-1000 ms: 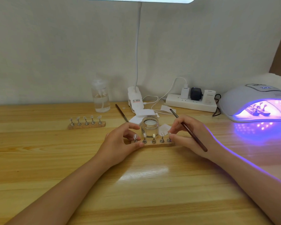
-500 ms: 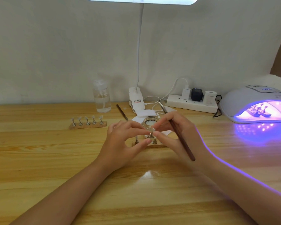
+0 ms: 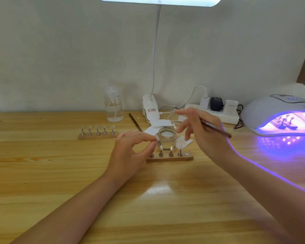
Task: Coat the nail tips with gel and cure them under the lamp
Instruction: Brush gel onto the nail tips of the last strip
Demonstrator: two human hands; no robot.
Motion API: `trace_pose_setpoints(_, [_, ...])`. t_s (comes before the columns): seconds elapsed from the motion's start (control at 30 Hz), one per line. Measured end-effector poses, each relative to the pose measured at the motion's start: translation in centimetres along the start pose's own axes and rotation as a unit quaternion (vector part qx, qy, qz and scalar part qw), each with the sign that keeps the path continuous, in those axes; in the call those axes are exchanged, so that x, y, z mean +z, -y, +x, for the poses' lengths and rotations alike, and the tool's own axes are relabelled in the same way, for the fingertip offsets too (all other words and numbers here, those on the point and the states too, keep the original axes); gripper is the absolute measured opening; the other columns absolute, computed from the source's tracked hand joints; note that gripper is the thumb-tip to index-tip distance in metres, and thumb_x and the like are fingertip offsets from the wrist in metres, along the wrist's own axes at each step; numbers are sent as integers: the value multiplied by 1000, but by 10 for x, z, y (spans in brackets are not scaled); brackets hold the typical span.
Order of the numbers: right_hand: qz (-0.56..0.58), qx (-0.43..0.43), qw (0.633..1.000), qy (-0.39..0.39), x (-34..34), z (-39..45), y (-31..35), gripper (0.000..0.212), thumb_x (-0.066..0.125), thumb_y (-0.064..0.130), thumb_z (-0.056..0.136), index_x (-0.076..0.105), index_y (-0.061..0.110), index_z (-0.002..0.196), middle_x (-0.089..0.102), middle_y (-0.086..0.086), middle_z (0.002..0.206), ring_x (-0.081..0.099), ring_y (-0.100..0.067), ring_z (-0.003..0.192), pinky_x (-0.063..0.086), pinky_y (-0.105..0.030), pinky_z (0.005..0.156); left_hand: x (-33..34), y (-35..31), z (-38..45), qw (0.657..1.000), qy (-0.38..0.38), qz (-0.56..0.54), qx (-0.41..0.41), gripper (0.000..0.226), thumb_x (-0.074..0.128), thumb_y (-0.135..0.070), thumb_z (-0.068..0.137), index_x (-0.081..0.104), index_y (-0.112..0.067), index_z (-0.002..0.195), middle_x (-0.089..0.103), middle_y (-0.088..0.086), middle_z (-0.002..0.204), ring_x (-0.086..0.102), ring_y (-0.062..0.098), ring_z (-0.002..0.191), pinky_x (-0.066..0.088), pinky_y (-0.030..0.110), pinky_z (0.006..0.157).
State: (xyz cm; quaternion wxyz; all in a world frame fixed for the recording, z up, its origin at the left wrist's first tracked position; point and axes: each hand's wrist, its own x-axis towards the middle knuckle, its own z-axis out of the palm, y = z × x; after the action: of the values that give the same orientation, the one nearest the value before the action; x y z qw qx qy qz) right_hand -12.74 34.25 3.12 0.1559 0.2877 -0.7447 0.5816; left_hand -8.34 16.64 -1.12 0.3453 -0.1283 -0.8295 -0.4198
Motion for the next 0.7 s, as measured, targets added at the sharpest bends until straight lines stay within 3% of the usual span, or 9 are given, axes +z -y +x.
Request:
trace_pose_setpoints(0.07, [3, 63, 998, 1, -2, 14, 1, 43, 35, 57, 82, 68, 32, 92, 54, -1, 46, 45, -5, 38, 38, -14, 46, 0, 0, 0, 1000, -9, -9, -19, 27, 72, -11, 76, 63, -37, 77, 65, -21, 80, 60, 3, 84, 35, 36, 94])
trace_pose_setpoints(0.13, [-35, 110, 993, 26, -1, 25, -1, 46, 35, 58, 87, 71, 30, 86, 50, 9, 42, 46, 1, 42, 36, -13, 51, 0, -1, 1, 999, -13, -11, -27, 25, 71, -10, 76, 65, -33, 78, 65, -20, 80, 61, 6, 85, 38, 45, 95])
trace_pose_setpoints(0.23, [-88, 132, 986, 52, 2, 37, -7, 42, 43, 48, 92, 72, 25, 72, 68, 15, 75, 60, -1, 80, 38, -21, 66, 0, -2, 1, 999, -14, -17, -34, 22, 71, -10, 76, 66, -31, 78, 66, -19, 80, 62, 7, 87, 38, 51, 94])
trace_pose_setpoints(0.3, [-118, 126, 983, 57, 5, 42, -11, 38, 50, 40, 92, 70, 20, 67, 69, 4, 86, 61, -10, 88, 44, -26, 74, 0, -2, 1, 999, -13, -18, -35, 20, 71, -10, 76, 67, -30, 79, 66, -17, 81, 62, 7, 86, 38, 51, 94])
trace_pose_setpoints(0.37, [-151, 121, 979, 58, 9, 46, -15, 37, 55, 40, 89, 69, 12, 71, 68, -3, 79, 60, -9, 76, 47, -27, 72, 0, -2, 1, 999, -10, -19, -36, 18, 71, -10, 76, 68, -27, 79, 67, -16, 80, 62, 7, 86, 37, 51, 94])
trace_pose_setpoints(0.47, [-212, 113, 968, 72, 14, 49, -18, 43, 59, 44, 85, 63, 4, 68, 56, 3, 55, 51, 0, 53, 39, -23, 57, 0, -1, 1, 999, -8, -22, -44, 14, 71, -11, 77, 70, -24, 79, 68, -14, 80, 62, 9, 86, 37, 51, 95])
trace_pose_setpoints(0.6, [-255, 101, 956, 102, 18, 50, -21, 51, 57, 43, 86, 62, -7, 78, 53, -5, 60, 51, -13, 61, 41, -30, 63, -1, -1, 0, 999, -3, -26, -48, 13, 71, -12, 77, 70, -24, 79, 67, -15, 80, 62, 8, 86, 37, 51, 95])
trace_pose_setpoints(0.7, [-243, 86, 963, 71, 15, 51, -17, 47, 56, 42, 88, 60, 2, 63, 51, 1, 52, 49, -2, 50, 38, -25, 56, -1, -2, 0, 998, -3, -25, -53, 14, 71, -11, 76, 69, -25, 78, 68, -14, 80, 62, 8, 86, 36, 51, 95])
